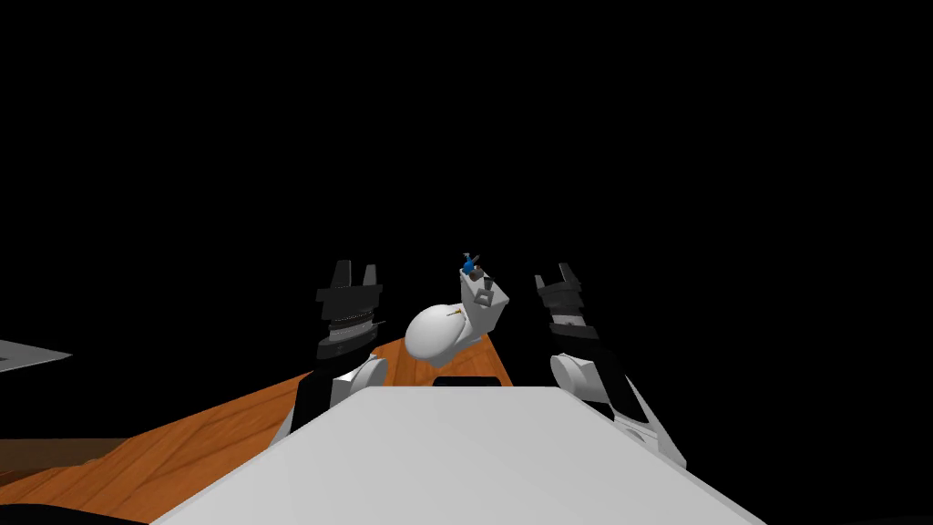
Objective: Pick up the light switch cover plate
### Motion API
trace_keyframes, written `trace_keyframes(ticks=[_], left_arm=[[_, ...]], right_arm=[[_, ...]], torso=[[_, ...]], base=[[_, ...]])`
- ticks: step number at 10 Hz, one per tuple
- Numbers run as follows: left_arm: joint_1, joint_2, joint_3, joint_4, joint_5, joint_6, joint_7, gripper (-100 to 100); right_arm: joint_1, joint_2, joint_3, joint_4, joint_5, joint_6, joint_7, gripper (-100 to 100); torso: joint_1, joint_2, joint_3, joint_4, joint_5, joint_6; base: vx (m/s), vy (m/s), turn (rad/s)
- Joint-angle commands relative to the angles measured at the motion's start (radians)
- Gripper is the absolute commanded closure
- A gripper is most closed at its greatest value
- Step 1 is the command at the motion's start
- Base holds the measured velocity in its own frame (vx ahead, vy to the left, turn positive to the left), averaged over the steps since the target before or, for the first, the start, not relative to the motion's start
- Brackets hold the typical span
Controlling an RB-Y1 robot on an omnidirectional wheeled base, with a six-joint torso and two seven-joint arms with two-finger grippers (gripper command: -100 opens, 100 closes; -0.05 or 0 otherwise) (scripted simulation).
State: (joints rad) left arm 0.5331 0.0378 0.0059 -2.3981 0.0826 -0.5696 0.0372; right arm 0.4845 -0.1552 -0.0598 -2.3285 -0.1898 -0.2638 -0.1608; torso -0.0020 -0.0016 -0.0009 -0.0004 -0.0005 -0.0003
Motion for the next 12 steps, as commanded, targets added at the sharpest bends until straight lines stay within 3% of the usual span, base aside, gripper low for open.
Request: trace_keyframes(ticks=[1,9,10,12], left_arm=[[0.000,0.000,0.000,0.000,0.000,0.000,0.000,0],[0.000,0.000,0.000,0.000,0.000,0.000,0.000,0],[0.000,0.000,0.000,0.000,0.000,0.000,0.000,0],[0.000,0.000,0.000,0.000,0.000,0.000,0.000,0]], right_arm=[[0.001,-0.008,-0.002,0.002,-0.032,0.013,-0.005,-100],[-0.019,-0.040,-0.002,0.052,-0.267,0.117,-0.028,-100],[-0.025,-0.046,-0.002,0.068,-0.297,0.146,-0.035,-100],[-0.025,-0.046,-0.002,0.068,-0.336,0.146,-0.035,-100]], torso=[[0.000,0.000,0.000,0.000,0.000,0.000],[0.000,0.000,0.000,0.000,0.000,0.000],[0.000,0.000,0.000,0.000,0.000,0.001],[0.000,0.000,0.000,0.000,0.000,0.001]], base=[[0.018,-0.034,0.077],[0.019,-0.039,0.119],[0.018,-0.033,0.146],[0.011,-0.031,0.040]])
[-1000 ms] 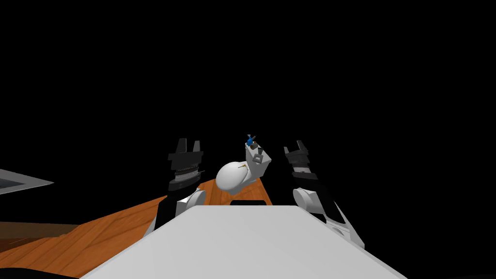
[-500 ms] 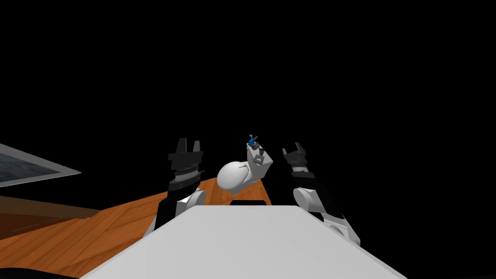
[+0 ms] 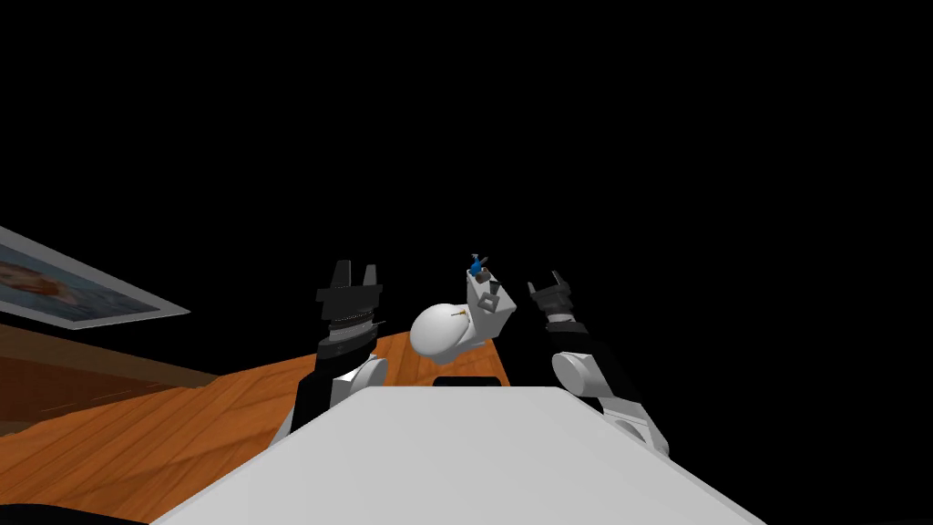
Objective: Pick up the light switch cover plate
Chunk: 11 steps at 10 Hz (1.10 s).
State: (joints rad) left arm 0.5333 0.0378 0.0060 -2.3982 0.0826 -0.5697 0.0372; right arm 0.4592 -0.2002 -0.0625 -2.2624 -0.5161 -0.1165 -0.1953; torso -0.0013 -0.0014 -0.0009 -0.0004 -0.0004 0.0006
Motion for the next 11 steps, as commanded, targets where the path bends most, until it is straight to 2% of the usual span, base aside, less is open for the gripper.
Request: trace_keyframes(ticks=[1,2,3,5,6,7,8,10,11], left_arm=[[0.000,0.000,0.000,0.000,0.000,0.000,0.000,0],[0.000,0.000,0.000,0.000,0.000,0.000,0.000,0],[0.000,0.000,0.000,0.000,0.000,0.000,0.000,0],[0.000,0.000,0.000,0.000,0.000,0.000,0.000,0],[0.000,0.000,0.000,0.000,0.000,0.000,0.000,0],[0.000,0.000,0.000,0.000,0.000,0.000,0.000,0],[0.000,0.000,0.000,0.000,0.000,0.000,0.000,0],[0.000,0.000,0.000,0.000,0.000,0.000,0.000,0],[0.000,0.000,0.000,0.000,0.000,0.000,0.000,0]], right_arm=[[-0.006,-0.005,0.000,0.019,-0.050,0.029,-0.007,-100],[-0.006,-0.005,0.000,0.019,-0.079,0.029,-0.007,-100],[-0.012,-0.009,0.000,0.037,-0.109,0.059,-0.014,-100],[-0.012,-0.009,0.000,0.037,-0.150,0.059,-0.014,-100],[-0.019,-0.013,0.000,0.057,-0.189,0.091,-0.021,-100],[-0.019,-0.013,0.000,0.057,-0.218,0.091,-0.021,-100],[-0.026,-0.016,0.000,0.079,-0.247,0.123,-0.029,-100],[-0.026,-0.016,0.000,0.079,-0.297,0.123,-0.029,-100],[-0.034,-0.018,-0.001,0.102,-0.332,0.155,-0.036,-100]], torso=[[0.000,0.000,0.000,0.000,0.000,0.000],[0.000,0.000,0.000,0.000,0.000,-0.001],[0.000,0.000,0.000,0.000,0.000,0.000],[-0.001,0.000,0.000,0.000,0.000,0.000],[0.000,0.000,0.000,0.000,0.000,0.000],[0.000,-0.001,0.000,0.000,0.000,-0.001],[0.000,0.000,0.000,0.000,0.000,0.000],[-0.001,0.000,0.000,0.000,0.000,0.000],[0.001,0.000,0.000,0.000,0.000,0.000]], base=[[0.011,-0.027,0.175],[0.012,-0.034,0.092],[0.010,-0.040,0.122],[0.011,-0.027,0.050],[0.016,-0.023,0.167],[0.013,-0.035,0.084],[0.009,-0.043,0.139],[0.007,-0.027,0.036],[0.008,-0.021,0.133]])
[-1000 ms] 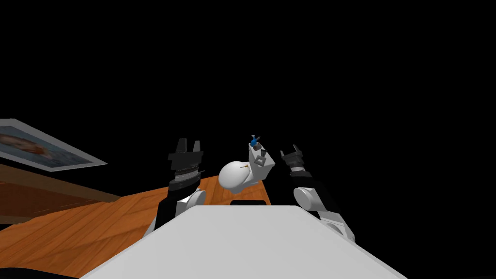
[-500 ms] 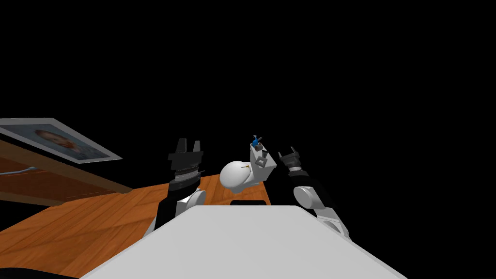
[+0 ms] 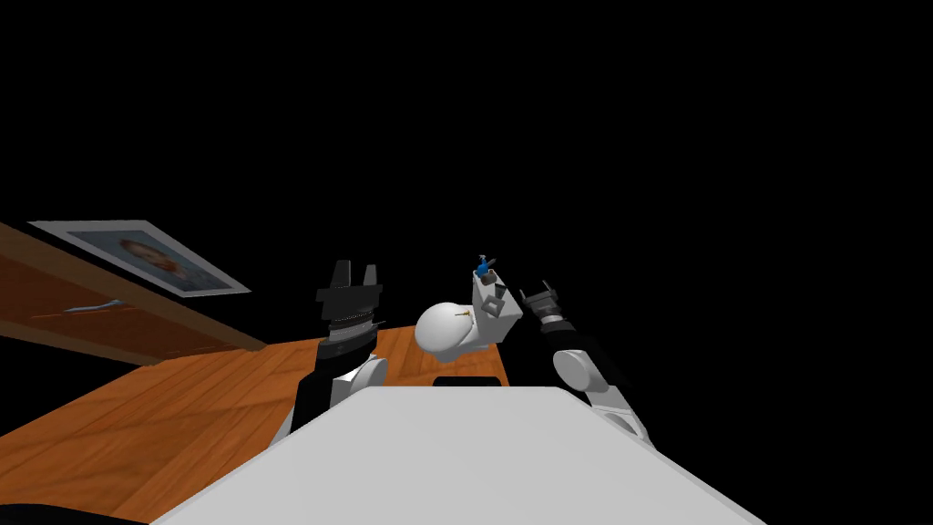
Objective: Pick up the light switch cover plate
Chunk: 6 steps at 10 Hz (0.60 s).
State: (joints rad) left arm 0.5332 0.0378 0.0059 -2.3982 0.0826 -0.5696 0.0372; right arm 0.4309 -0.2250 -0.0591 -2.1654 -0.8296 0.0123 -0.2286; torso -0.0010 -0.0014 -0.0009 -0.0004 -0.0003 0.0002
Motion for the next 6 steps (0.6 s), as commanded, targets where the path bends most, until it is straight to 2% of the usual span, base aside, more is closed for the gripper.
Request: trace_keyframes(ticks=[1,2,3,4,5,6], left_arm=[[0.000,0.000,0.000,0.000,0.000,0.000,0.000,0],[0.000,0.000,0.000,0.000,0.000,0.000,0.000,0],[0.000,0.000,0.000,0.000,0.000,0.000,0.000,0],[0.000,0.000,0.000,0.000,0.000,0.000,0.000,0],[0.000,0.000,0.000,0.000,0.000,0.000,0.000,0],[0.000,0.000,0.000,0.000,0.000,0.000,0.000,0]], right_arm=[[-0.005,0.007,-0.004,0.005,-0.050,0.026,-0.003,-100],[-0.005,0.007,-0.004,0.005,-0.058,0.026,-0.003,-100],[-0.013,0.005,-0.005,0.030,-0.098,0.058,-0.010,-100],[-0.013,0.005,-0.005,0.030,-0.129,0.058,-0.010,-100],[-0.021,0.005,-0.006,0.058,-0.160,0.090,-0.017,-100],[-0.021,0.005,-0.006,0.058,-0.195,0.090,-0.017,-100]], torso=[[0.000,0.000,0.000,0.000,0.000,0.000],[0.000,0.000,0.000,0.000,0.000,0.000],[0.000,0.000,0.000,0.000,0.000,0.001],[0.000,0.000,0.000,0.000,0.000,0.000],[0.000,0.000,0.000,0.000,0.000,0.000],[-0.001,0.000,0.000,0.000,0.000,0.000]], base=[[0.009,-0.031,0.085],[0.005,-0.018,-0.005],[0.007,-0.021,0.117],[0.005,-0.031,0.076],[0.011,-0.042,0.124],[0.013,-0.041,0.062]])
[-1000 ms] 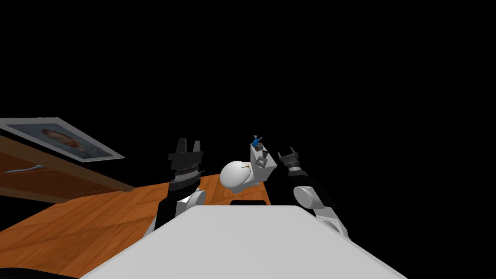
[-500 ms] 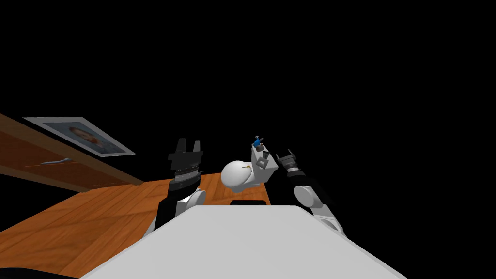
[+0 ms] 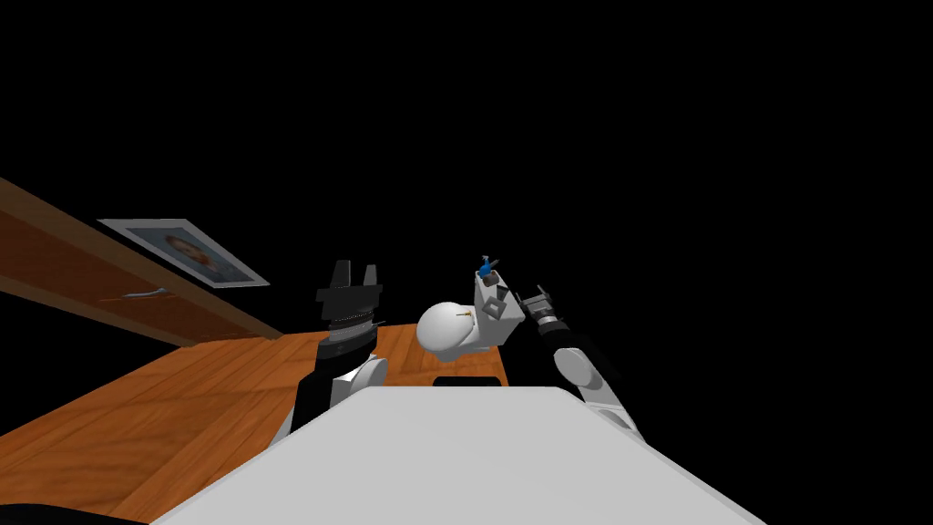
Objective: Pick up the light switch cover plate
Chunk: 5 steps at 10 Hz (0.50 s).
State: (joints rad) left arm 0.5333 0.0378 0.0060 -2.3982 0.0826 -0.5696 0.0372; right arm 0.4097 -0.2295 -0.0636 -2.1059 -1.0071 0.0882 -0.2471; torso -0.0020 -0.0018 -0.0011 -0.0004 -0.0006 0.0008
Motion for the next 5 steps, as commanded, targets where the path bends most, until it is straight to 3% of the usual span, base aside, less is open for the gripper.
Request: trace_keyframes(ticks=[1,2,4,5], left_arm=[[0.000,0.000,0.000,0.000,0.000,0.000,0.000,0],[0.000,0.000,0.000,0.000,0.000,0.000,0.000,0],[0.000,0.000,0.000,0.000,0.000,0.000,0.000,0],[0.000,0.000,0.000,0.000,0.000,0.000,0.000,0]], right_arm=[[0.000,0.009,-0.002,-0.002,-0.032,0.014,0.002,-100],[-0.009,0.009,-0.003,0.027,-0.072,0.046,-0.005,-100],[-0.009,0.009,-0.003,0.027,-0.107,0.046,-0.005,-100],[-0.018,0.009,-0.004,0.058,-0.146,0.078,-0.012,-100]], torso=[[0.000,0.000,0.000,0.000,0.000,0.000],[0.001,0.000,0.000,0.000,0.000,0.000],[0.001,0.000,0.000,0.000,0.000,0.000],[0.002,0.000,0.000,0.000,0.000,0.000]], base=[[0.008,-0.019,-0.011],[0.008,-0.019,0.114],[0.009,-0.019,0.019],[0.005,-0.025,0.094]])
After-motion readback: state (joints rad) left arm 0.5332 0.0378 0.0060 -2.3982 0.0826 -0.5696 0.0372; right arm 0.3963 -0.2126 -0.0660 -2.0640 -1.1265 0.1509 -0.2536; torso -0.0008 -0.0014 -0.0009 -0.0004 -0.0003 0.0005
